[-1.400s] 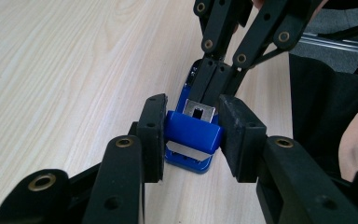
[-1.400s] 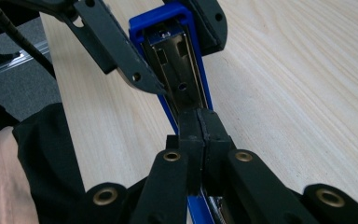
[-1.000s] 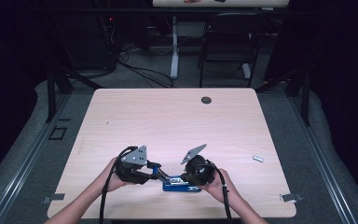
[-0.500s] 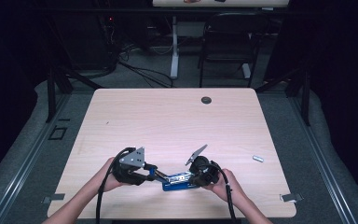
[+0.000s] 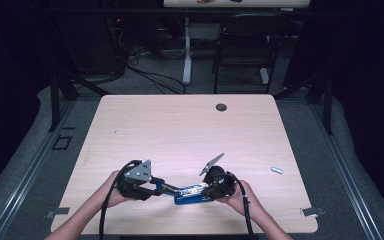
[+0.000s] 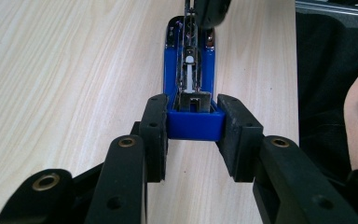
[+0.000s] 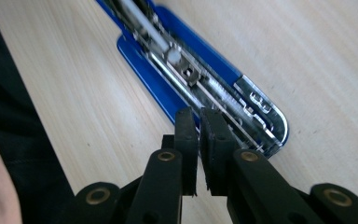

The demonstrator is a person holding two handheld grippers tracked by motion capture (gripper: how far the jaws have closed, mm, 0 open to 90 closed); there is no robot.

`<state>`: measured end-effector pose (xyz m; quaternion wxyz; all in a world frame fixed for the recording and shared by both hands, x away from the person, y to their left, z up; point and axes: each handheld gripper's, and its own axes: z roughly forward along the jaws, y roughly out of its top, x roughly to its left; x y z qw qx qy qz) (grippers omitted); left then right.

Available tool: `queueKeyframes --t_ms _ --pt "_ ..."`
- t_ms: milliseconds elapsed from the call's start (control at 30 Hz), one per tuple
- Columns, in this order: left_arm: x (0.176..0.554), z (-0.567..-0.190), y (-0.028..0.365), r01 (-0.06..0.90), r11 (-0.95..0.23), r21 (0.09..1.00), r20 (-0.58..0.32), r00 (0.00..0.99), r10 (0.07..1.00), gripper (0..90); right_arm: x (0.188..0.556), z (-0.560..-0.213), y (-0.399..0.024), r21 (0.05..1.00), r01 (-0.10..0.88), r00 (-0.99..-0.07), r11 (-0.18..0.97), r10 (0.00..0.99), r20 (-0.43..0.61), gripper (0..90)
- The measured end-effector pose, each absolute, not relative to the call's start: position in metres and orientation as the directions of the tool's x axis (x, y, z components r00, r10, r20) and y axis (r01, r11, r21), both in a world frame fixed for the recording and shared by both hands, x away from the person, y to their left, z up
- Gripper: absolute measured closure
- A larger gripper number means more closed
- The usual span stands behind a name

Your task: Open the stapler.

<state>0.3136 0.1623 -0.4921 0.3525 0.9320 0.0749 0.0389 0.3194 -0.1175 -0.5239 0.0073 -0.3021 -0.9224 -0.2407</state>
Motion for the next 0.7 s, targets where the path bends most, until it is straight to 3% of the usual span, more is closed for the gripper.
queueKeyframes --t_ms 167,700 --pt "0.3144 -0.4936 0.1637 0.118 -0.742 0.66 0.015 0.985 0.17 65.6 0.3223 -0.5206 -0.1224 0.475 0.583 -0.783 0.66 0.613 0.109 86.4" --pt "0.3173 -0.4966 0.1681 0.111 -0.763 0.637 0.01 0.988 0.152 65.7 0.3251 -0.5259 -0.1168 0.449 0.576 -0.792 0.682 0.602 0.101 84.2"
